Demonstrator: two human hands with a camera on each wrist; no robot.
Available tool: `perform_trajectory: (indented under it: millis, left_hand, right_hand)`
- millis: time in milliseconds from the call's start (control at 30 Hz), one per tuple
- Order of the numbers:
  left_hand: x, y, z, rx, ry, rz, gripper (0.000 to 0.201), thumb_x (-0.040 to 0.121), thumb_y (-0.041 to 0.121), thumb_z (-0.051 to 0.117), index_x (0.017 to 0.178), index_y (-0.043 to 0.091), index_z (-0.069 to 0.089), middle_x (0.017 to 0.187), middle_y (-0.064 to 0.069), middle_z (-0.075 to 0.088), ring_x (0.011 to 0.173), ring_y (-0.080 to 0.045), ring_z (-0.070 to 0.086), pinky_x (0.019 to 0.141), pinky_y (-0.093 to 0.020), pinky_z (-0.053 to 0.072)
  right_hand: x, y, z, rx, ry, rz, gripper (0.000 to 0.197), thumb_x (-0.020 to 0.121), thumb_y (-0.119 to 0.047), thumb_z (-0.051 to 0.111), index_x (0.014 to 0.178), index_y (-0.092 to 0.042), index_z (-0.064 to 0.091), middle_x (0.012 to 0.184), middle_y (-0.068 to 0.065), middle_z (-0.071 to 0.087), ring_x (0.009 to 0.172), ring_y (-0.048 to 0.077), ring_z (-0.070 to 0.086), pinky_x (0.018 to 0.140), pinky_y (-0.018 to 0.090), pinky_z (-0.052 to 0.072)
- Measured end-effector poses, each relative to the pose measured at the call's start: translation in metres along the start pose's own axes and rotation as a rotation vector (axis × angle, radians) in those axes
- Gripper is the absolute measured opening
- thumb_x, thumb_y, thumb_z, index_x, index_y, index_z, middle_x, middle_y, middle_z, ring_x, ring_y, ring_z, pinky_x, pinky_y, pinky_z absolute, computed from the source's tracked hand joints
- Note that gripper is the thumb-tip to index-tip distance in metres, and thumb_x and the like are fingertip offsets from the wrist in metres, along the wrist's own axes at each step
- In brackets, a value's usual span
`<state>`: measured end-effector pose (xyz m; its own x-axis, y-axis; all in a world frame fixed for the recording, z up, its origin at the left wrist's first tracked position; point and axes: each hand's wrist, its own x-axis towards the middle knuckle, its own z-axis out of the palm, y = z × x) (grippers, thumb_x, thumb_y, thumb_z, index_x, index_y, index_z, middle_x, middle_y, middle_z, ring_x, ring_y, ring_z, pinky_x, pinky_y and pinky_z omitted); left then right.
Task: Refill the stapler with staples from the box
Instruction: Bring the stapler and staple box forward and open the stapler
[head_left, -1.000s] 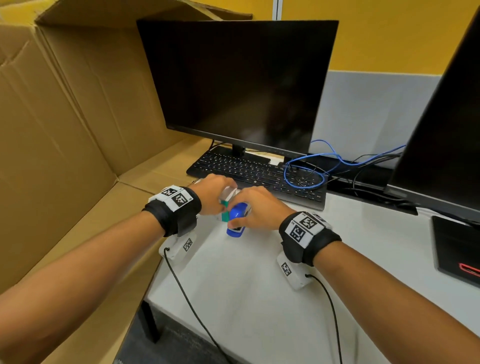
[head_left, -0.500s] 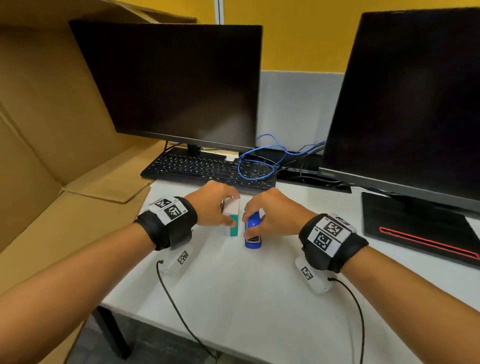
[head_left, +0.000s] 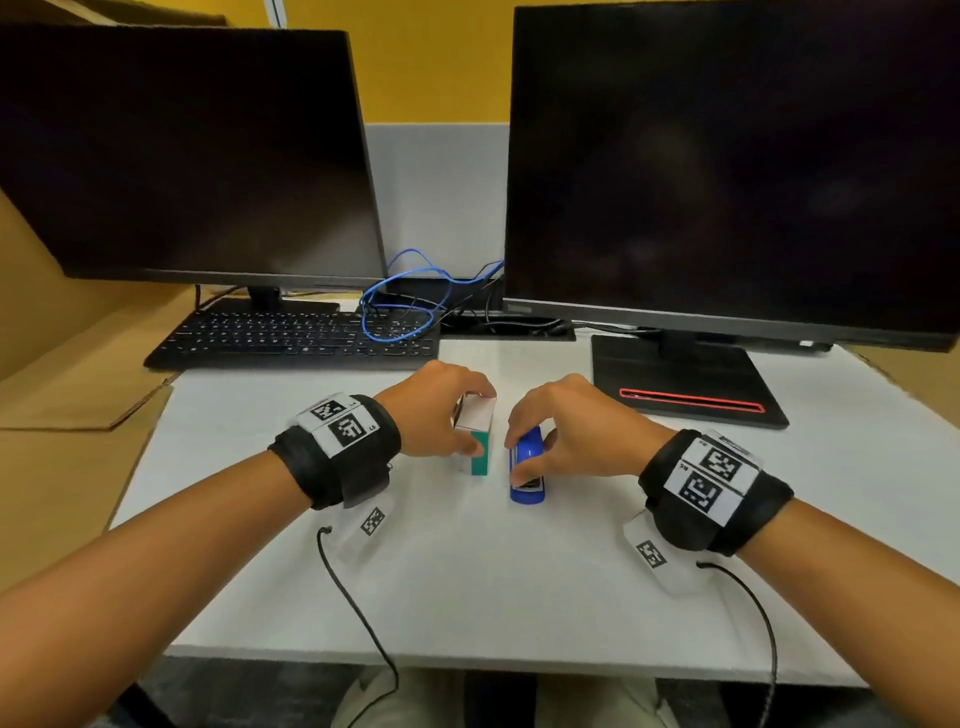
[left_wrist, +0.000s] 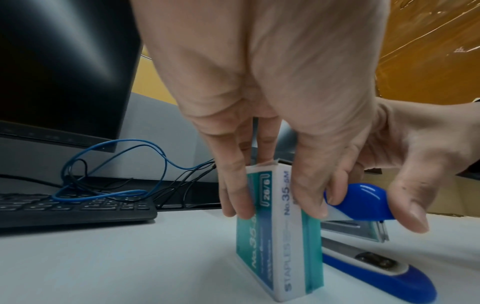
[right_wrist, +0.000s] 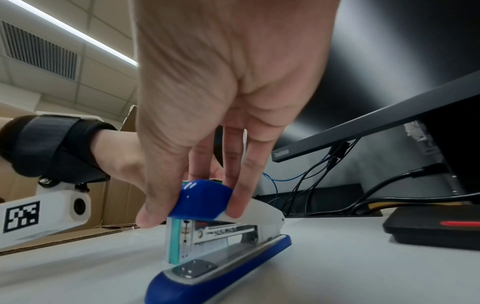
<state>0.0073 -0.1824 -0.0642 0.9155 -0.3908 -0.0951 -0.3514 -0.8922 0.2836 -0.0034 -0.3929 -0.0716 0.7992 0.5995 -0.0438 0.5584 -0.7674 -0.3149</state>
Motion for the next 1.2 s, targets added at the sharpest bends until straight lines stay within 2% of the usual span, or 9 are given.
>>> perform_trajectory:
  millis: [233,433,500,600,733,833,900,1033,1200]
  left_hand:
    - [-0.006,0.004,-0.002,0.007,0.006,0.004,0.067,0.075,0.035,0.08,0.136,0.026,0.052,0.139,0.001,0.055,0.116,-0.019,0.056,0.094,-0.034,0.053]
    - [-0.016,-0.006,-0.012,0.06,-0.054,0.105,0.066,0.078,0.013,0.075,0.137,0.029,0.052,0.14,0.002,0.053,0.127,-0.02,0.051,0.091,-0.025,0.046]
    - [-0.019,-0.008,-0.012,0.044,-0.051,0.132,0.064,0.078,0.017,0.075,0.137,0.03,0.052,0.138,0.002,0.054,0.125,-0.019,0.052,0.088,-0.023,0.047]
    - [-0.02,-0.009,-0.008,-0.014,-0.007,0.12,0.057,0.079,0.031,0.076,0.133,0.033,0.056,0.134,0.005,0.057,0.118,-0.018,0.055,0.088,-0.028,0.053]
    - [-0.019,-0.012,-0.008,0.038,0.0,0.153,0.047,0.082,0.012,0.069,0.124,0.029,0.06,0.134,0.004,0.06,0.122,-0.02,0.056,0.088,-0.027,0.049]
    - [-0.019,-0.018,-0.012,0.124,-0.04,0.108,0.049,0.08,0.0,0.059,0.12,0.028,0.059,0.132,0.001,0.059,0.125,-0.025,0.054,0.085,-0.033,0.055]
    - [-0.019,-0.02,-0.015,0.142,-0.058,0.067,0.052,0.079,0.002,0.06,0.123,0.03,0.056,0.134,0.0,0.057,0.127,-0.027,0.053,0.086,-0.037,0.057]
    - [-0.015,-0.003,-0.012,0.122,0.009,0.113,0.064,0.081,0.028,0.072,0.138,0.034,0.044,0.144,0.007,0.051,0.131,-0.019,0.048,0.107,-0.039,0.044]
    - [-0.004,0.039,0.01,0.033,0.041,0.214,0.074,0.077,0.027,0.075,0.139,0.029,0.034,0.125,-0.001,0.062,0.109,-0.025,0.059,0.094,-0.043,0.051]
  right_hand:
    - [-0.006,0.001,0.001,-0.001,0.009,0.006,0.047,0.074,-0.052,0.077,0.115,-0.031,0.07,0.123,-0.008,0.065,0.103,0.012,0.054,0.089,0.033,0.056]
    - [-0.008,0.006,-0.004,0.031,-0.022,-0.007,0.045,0.075,-0.038,0.081,0.117,-0.033,0.066,0.131,-0.011,0.059,0.114,0.014,0.052,0.093,0.035,0.057]
    - [-0.009,0.008,-0.004,0.039,-0.029,-0.009,0.045,0.073,-0.035,0.081,0.116,-0.035,0.066,0.132,-0.011,0.056,0.115,0.014,0.053,0.092,0.034,0.058]
    - [-0.01,0.008,-0.005,0.065,-0.023,-0.005,0.045,0.074,-0.041,0.08,0.117,-0.033,0.066,0.133,-0.01,0.055,0.116,0.014,0.053,0.092,0.034,0.058]
    - [-0.007,0.006,-0.005,0.062,-0.003,0.013,0.039,0.079,-0.042,0.076,0.115,-0.03,0.067,0.13,-0.004,0.058,0.111,0.016,0.057,0.093,0.038,0.057]
    - [-0.006,0.004,-0.005,0.084,0.005,0.038,0.045,0.08,-0.038,0.076,0.121,-0.027,0.064,0.13,-0.002,0.059,0.111,0.016,0.06,0.092,0.036,0.058]
    - [-0.006,0.004,-0.005,0.108,0.002,0.055,0.05,0.08,-0.035,0.077,0.125,-0.025,0.06,0.13,-0.002,0.06,0.112,0.016,0.062,0.092,0.034,0.058]
    - [-0.006,0.005,-0.008,0.14,-0.009,0.039,0.048,0.079,-0.024,0.078,0.124,-0.023,0.06,0.127,-0.004,0.062,0.112,0.014,0.063,0.092,0.032,0.058]
    - [-0.011,0.008,-0.011,0.159,-0.04,-0.001,0.042,0.077,-0.008,0.077,0.115,-0.019,0.064,0.118,-0.004,0.068,0.105,0.01,0.066,0.094,0.026,0.055]
